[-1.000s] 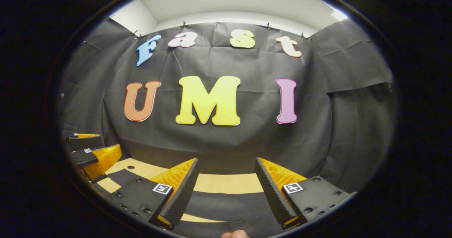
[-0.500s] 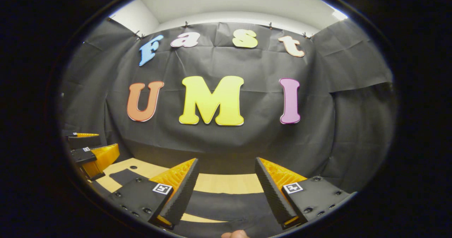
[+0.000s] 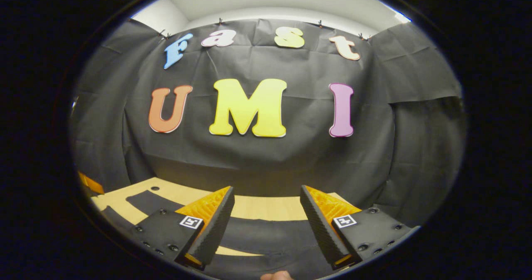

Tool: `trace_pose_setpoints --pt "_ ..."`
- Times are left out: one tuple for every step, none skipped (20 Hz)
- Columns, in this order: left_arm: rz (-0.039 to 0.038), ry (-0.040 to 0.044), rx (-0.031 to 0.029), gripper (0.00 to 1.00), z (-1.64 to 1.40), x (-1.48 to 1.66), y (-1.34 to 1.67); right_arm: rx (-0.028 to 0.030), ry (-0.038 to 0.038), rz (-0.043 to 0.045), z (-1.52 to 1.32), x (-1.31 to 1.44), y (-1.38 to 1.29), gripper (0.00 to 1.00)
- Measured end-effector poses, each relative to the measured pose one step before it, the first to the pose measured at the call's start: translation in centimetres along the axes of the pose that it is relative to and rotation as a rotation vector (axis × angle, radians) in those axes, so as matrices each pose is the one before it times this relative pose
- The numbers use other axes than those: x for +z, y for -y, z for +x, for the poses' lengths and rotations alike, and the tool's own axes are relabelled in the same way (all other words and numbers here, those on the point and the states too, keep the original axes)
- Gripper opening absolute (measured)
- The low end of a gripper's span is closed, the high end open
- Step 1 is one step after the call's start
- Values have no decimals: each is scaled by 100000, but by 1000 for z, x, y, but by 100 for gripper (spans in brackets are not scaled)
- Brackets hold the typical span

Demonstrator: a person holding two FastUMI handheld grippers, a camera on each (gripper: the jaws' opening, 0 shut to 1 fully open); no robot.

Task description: Grasp the waist and the cuffs of the jeans and fold them to make the two legs overlap; first hold the waist and fold one-third of the jeans toward the cuffs, then hold the cuffs and fold the remaining one-third in the same direction to finish folding.

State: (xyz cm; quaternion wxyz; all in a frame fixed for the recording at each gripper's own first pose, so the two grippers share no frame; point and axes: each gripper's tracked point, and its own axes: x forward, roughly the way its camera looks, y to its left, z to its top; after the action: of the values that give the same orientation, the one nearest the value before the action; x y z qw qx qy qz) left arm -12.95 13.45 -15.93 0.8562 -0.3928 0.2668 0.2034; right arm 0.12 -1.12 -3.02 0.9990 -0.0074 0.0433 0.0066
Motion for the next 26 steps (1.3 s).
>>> trace_pose_setpoints --pt "-11146 -6178 5504 99 -316 -1277 -2562 -1026 -1118 441 156 -370 416 94" --pt "-9673 -4996 4891 99 -371 -915 -2322 -980 -740 226 -10 -163 411 94" --pt "-8313 -3928 3450 99 -365 -640 -1893 -901 -609 -23 151 -191 492 94" --pt "-7969 -2544 2681 100 -464 -366 -1595 -906 -1129 -224 138 -237 457 94" --pt "-7780 -2527 2233 99 -406 -313 -1350 -725 -1217 -298 -20 -379 436 94" --pt "-7285 -2269 1647 99 -489 -232 -1027 -976 -912 -308 19 -224 544 94" --pt "-7228 -1198 883 99 -939 -72 -713 -1269 -686 -216 -9 -185 648 94" --pt "-5384 346 587 99 -643 149 -509 -1266 -563 -33 32 -80 589 94" --pt "-2718 1371 1279 99 -864 283 -530 -1309 -623 70 71 -85 498 94" --pt "-184 2033 2037 99 2092 1903 -341 -1143 -423 245 73 9 464 94" --pt "1017 1409 1867 99 -861 954 -1267 -999 -259 237 44 -17 366 94" --pt "177 644 1037 99 -420 -266 174 -880 -184 163 138 49 261 95" --pt "-522 -167 854 99 291 315 -174 -483 -441 192 145 -186 157 94" --pt "-94 -385 581 99 656 358 121 -169 -588 210 176 -55 40 98" --pt "1011 73 835 99 466 323 -162 -195 -272 -28 76 10 4 98" --pt "1129 111 447 99 489 245 -46 -374 -45 -307 135 100 51 94" --pt "362 -29 -872 100 249 82 405 -195 -312 -256 20 -105 104 94" --pt "127 668 -1421 100 596 302 647 22 -50 -124 -131 57 -4 94" --pt "216 169 -902 99 195 316 298 -303 108 -317 93 107 119 95" --pt "-239 291 -646 99 184 249 409 -326 86 -315 -64 59 130 95" --pt "-154 -6 -782 99 280 197 435 -295 -264 -174 58 -151 133 95" --pt "-125 90 -517 100 266 187 353 -424 -696 -6 38 -154 185 95" --pt "260 45 -306 98 140 109 196 -437 -504 311 -54 -246 170 94" --pt "726 322 -723 98 213 88 333 -608 -527 432 2 -40 167 95" --pt "1050 237 -806 98 202 -12 272 -514 -451 466 -31 -186 107 94" --pt "2287 -302 -1260 98 193 -61 333 -462 -507 206 -33 -166 134 94"
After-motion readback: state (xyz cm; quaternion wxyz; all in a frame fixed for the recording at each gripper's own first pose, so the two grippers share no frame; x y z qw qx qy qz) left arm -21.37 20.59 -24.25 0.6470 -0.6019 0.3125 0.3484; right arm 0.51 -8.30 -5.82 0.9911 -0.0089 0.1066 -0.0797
